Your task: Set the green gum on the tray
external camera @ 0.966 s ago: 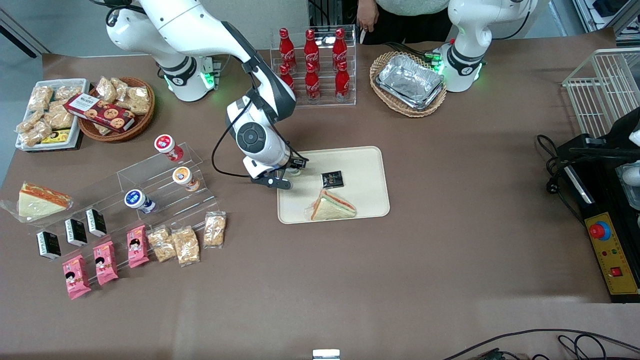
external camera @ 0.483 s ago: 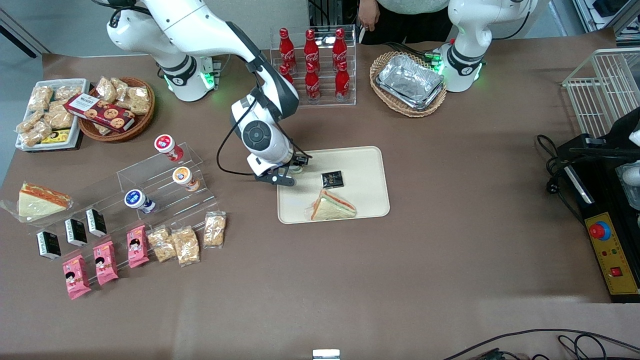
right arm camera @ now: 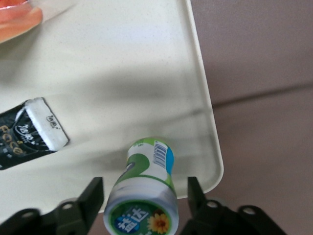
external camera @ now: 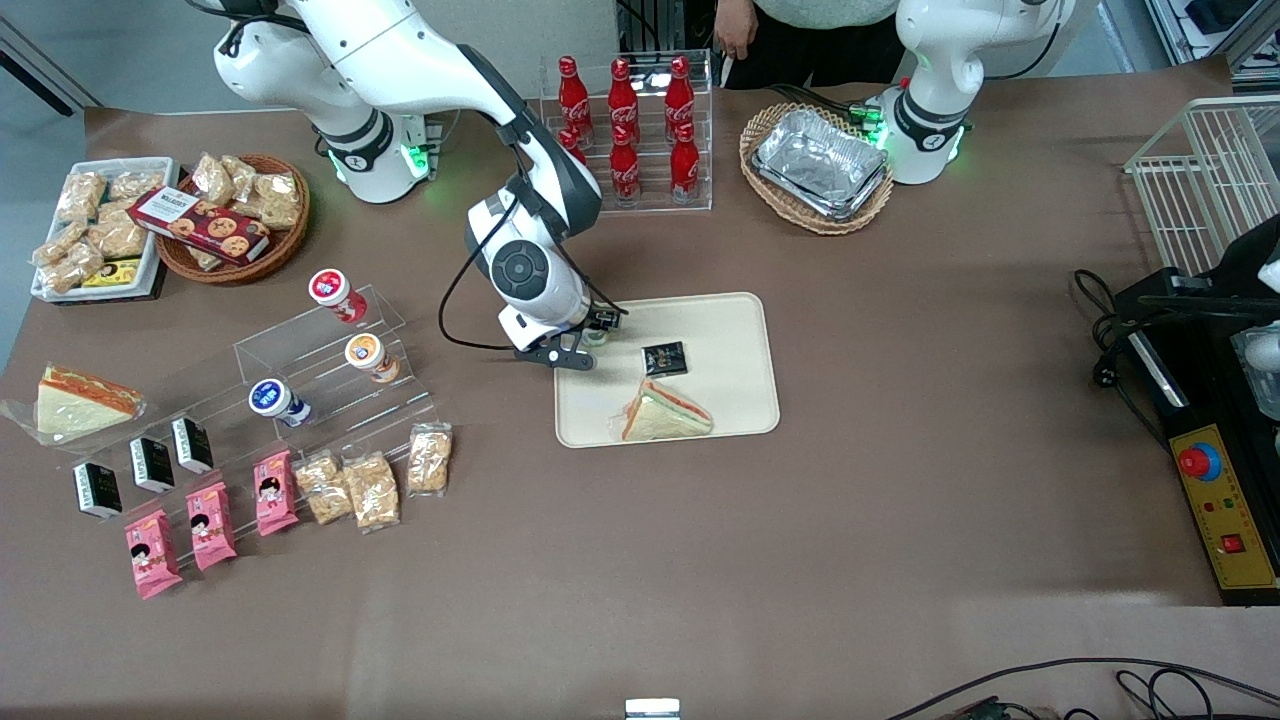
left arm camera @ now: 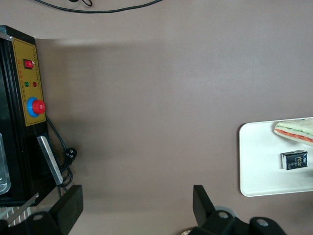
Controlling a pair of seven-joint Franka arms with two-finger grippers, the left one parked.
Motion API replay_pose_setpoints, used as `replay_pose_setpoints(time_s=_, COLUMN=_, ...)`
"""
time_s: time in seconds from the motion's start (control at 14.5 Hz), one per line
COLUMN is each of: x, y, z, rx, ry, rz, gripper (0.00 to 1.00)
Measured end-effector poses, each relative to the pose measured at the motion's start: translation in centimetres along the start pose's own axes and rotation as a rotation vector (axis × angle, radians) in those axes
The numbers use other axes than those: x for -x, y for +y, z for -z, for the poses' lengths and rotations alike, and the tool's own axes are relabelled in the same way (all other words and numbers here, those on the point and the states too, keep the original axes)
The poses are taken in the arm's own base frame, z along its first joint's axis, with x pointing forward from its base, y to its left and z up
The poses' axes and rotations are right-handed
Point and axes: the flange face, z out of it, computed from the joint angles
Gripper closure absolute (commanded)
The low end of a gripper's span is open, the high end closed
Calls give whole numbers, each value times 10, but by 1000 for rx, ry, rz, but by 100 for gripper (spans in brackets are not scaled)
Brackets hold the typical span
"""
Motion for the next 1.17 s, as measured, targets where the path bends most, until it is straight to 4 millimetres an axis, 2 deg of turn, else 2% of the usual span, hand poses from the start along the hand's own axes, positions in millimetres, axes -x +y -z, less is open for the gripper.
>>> replay_pose_setpoints(time_s=0.41, x=-2, y=0, z=1, rx=-5, ry=7, rz=0, gripper=0)
replay_pose_setpoints(time_s=0.55, x=-5, y=-1, z=10, rx=-19, ry=19, rz=-2, gripper=0)
replay_pose_setpoints(time_s=0.62, x=-9, y=-1, z=26, rx=-40, ry=35, rz=-7, gripper=0)
replay_pose_setpoints(time_s=0.69, x=-15, y=2, z=52, rx=-60, ry=48, rz=-13, gripper=0)
replay_pose_setpoints(time_s=0.83, x=-28, y=20, z=123, rx=-53, ry=93, rz=19, gripper=0)
replay_pose_setpoints(time_s=0.97, x=-33, y=45, z=197, rx=-40, ry=169, rz=43, gripper=0)
replay_pose_setpoints(time_s=1.03, x=-36, y=60, z=226, rx=-38, ry=200, rz=51, gripper=0)
replay_pose_setpoints(time_s=1.17, x=-48, y=94, z=270, rx=-35, ry=228, rz=90, gripper=0)
